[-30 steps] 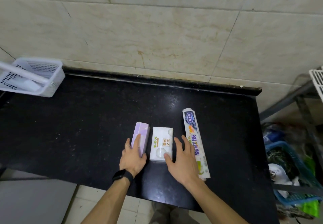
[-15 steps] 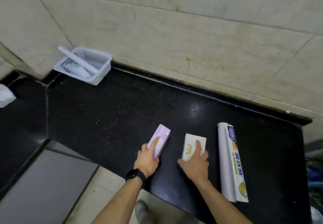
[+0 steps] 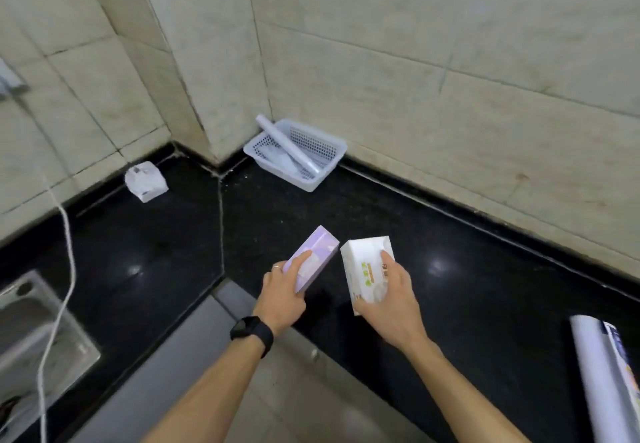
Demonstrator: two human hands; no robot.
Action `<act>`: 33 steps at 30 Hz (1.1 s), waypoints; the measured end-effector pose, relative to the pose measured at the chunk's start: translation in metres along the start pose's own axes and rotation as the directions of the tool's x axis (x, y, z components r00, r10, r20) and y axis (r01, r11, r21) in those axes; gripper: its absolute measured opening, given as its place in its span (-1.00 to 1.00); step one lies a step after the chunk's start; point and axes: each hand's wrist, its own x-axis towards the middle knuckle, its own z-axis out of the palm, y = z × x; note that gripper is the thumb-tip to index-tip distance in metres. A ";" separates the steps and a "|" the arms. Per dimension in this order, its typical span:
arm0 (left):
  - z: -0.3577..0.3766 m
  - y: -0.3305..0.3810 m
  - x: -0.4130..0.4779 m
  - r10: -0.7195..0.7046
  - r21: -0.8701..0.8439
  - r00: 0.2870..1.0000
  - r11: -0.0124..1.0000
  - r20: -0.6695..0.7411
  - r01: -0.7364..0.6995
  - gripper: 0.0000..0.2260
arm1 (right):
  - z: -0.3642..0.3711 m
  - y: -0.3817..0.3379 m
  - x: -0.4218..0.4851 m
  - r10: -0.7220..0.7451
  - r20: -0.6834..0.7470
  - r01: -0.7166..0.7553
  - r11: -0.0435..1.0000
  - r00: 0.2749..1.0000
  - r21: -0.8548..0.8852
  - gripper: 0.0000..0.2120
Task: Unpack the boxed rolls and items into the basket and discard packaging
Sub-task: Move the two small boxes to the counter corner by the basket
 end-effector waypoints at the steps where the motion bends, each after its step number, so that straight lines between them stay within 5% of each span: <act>1: -0.014 -0.011 0.001 -0.014 -0.007 1.000 1.000 -0.018 0.014 -0.25 | 0.009 -0.018 0.006 -0.037 0.008 0.037 0.999 0.999 -0.010 0.00; 12: -0.110 -0.125 0.044 -0.141 -0.094 0.968 0.988 -0.210 0.124 -0.35 | 0.095 -0.124 0.083 -0.247 0.097 0.253 0.966 0.964 -0.058 0.00; 33: -0.132 -0.205 0.226 -0.293 -0.027 0.953 0.955 0.072 0.295 -0.32 | 0.182 -0.143 0.232 -0.017 0.260 0.069 0.979 0.965 -0.194 0.06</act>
